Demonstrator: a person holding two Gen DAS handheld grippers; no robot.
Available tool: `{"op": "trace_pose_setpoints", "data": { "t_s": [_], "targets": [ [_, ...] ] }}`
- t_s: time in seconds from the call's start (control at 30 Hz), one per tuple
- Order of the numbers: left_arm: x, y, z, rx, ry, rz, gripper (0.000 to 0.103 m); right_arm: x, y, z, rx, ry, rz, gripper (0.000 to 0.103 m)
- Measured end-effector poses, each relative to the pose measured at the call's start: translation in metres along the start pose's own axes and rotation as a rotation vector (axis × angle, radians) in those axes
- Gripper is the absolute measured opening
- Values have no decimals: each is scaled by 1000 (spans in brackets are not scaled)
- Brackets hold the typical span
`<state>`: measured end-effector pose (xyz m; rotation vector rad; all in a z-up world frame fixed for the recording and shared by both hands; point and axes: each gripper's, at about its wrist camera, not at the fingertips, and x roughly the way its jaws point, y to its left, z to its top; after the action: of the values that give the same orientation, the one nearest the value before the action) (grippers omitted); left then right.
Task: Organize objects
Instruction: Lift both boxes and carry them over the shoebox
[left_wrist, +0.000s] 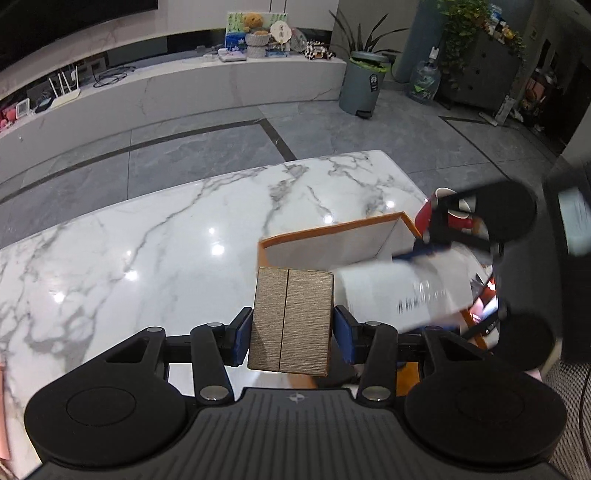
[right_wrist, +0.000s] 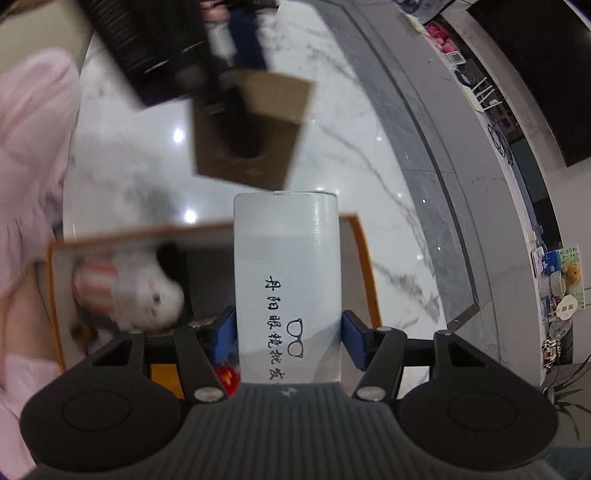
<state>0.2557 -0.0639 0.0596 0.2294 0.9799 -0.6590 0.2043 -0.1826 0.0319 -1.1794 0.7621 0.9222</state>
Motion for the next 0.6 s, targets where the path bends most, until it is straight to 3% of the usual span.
{"op": "trace_pose_setpoints", "data": {
  "t_s": [0.27, 0.6],
  "targets": [
    [42, -13, 14, -9, 63, 57, 52, 46, 2, -23, -122, 13, -7, 61],
    [69, -33, 30, 45, 57, 95, 52, 106, -17, -42, -107, 3, 31, 62]
  ]
}}
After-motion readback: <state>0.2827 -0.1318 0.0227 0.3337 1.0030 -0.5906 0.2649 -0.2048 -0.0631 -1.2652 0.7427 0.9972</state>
